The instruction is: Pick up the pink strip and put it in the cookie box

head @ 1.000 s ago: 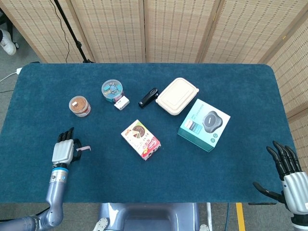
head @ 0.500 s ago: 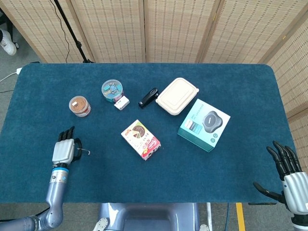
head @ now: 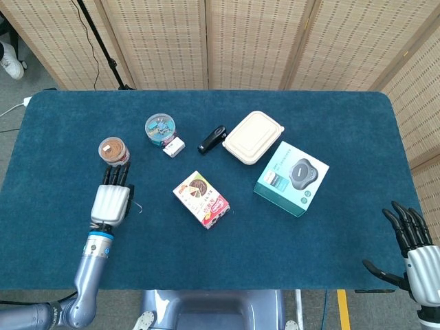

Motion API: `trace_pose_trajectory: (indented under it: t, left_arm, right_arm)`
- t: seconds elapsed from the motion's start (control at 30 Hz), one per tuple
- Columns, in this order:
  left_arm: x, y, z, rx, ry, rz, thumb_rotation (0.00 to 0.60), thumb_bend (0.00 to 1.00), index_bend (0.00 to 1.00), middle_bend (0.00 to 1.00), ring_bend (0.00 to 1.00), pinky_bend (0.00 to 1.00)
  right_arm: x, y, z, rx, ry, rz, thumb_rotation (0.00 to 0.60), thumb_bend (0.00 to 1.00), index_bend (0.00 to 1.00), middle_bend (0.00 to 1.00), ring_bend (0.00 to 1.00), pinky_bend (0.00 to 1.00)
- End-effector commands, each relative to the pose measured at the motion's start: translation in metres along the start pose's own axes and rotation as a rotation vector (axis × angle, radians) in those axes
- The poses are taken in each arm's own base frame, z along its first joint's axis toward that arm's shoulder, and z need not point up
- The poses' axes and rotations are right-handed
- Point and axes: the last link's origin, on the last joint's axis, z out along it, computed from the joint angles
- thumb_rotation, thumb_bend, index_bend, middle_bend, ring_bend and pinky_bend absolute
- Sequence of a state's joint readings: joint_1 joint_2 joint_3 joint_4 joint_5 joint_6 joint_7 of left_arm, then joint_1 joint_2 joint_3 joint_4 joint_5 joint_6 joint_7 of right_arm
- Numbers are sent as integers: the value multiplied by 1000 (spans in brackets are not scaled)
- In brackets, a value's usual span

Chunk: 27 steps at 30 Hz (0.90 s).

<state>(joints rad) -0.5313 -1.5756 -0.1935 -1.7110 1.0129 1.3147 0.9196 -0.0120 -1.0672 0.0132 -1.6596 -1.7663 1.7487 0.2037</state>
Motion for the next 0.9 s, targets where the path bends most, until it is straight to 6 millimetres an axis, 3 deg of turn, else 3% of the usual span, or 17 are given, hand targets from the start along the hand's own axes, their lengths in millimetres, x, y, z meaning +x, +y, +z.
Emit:
trace_pose_trajectory:
  t: [0.03, 0.3, 0.9]
  left_arm:
    - [41, 46, 9, -69, 48, 113, 600, 482, 626, 0, 0, 0]
    - [47, 82, 33, -88, 18, 230, 600, 485, 630, 0, 0, 0]
    - [34, 128, 64, -114, -32, 286, 600, 494, 635, 0, 0, 0]
  right_arm:
    - [0, 0, 0, -1, 0, 1, 600, 0, 0, 0, 0, 0]
    - [1, 3, 2, -7, -3, 8, 600, 0, 0, 0, 0, 0]
    - [1, 6, 6, -23, -19, 24, 600, 0, 0, 0, 0, 0]
